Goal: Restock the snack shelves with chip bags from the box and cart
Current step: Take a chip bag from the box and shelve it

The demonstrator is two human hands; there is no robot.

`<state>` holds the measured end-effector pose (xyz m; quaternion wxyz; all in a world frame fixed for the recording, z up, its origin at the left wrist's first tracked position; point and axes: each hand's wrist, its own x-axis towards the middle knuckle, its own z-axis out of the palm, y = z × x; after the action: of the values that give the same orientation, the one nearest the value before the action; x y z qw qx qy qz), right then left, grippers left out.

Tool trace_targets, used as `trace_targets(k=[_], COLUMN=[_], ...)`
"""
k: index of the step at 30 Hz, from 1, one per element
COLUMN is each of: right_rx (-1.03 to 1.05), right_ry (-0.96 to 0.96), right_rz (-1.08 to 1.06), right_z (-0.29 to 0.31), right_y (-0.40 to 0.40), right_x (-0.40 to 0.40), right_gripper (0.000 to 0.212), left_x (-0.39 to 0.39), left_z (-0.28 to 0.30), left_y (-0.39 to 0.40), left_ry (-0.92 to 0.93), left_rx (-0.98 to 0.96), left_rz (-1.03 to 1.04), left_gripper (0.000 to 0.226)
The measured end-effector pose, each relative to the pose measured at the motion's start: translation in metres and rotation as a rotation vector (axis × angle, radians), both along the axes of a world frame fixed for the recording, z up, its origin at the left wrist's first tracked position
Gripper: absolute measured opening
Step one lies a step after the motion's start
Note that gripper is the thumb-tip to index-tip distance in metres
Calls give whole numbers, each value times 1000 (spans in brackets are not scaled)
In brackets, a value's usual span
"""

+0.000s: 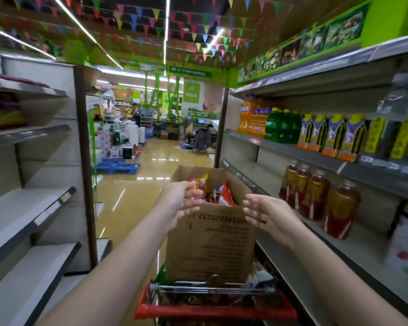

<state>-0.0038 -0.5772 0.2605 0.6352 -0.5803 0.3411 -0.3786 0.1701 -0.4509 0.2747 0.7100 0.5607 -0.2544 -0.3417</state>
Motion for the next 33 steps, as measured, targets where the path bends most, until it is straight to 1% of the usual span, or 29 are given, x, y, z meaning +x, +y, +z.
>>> trace_targets(k=[2,7,10,11,13,15,18,20,22,23,25,26,27,28,29,30,31,32,33], right_rx=[-28,-102,-184,-223,-364,-499,-624,-619,-531,-492,-488,-510,-521,-515,-507,-496,-507,-507,-476], right_ry=[32,118,286,382,686,988,1286,1461,1541,1561,1562,1518,1457,1383,1294,1161,999,839,678], right_rz=[-15,-38,14,58,202,362,478,508,518,528,506,484,444,375,271,148,41,-27,-56], right_z=[1,-8,-28,-33,-37,-38,-51,-65,-82,-88,-95,-98,-101,-104,-106,-103,-102,-97,-92], right_y=[-32,-121,-178,-200,-246,-284,-324,-337,-345,-348,-355,-359,-366,-372,-375,-371,-371,-367,-362], right_x=[16,80,126,141,166,188,217,232,241,244,244,243,242,243,243,242,243,245,247], right_gripper=[18,18,19,18,15,30,52,71,85,87,82,76,74,79,89,99,102,95,81], left_x=[18,73,101,110,127,143,158,164,165,164,165,165,165,167,167,167,166,166,164], left_z=[-2,-18,-22,-20,-13,-6,-1,-6,-17,-24,-44,-52,-59,-66,-70,-72,-73,-74,-76], left_y=[-30,-101,-149,-166,-204,-245,-299,-330,-349,-355,-361,-360,-359,-359,-358,-357,-356,-355,-355], left_ry=[-57,66,60,53,29,-2,-31,-58,-104,-122,-144,-150,-160,-181,-238,-306,-364,-406,-431], left_rx=[47,78,110,129,158,185,219,249,296,316,350,368,382,393,404,426,444,466,481], left_rz=[-40,-37,-12,-10,-13,-10,-18,-47,-77,-83,-75,-67,-66,-75,-87,-106,-140,-190,-241], left_gripper=[19,19,14,12,11,12,17,27,31,30,20,15,17,18,16,19,34,54,74])
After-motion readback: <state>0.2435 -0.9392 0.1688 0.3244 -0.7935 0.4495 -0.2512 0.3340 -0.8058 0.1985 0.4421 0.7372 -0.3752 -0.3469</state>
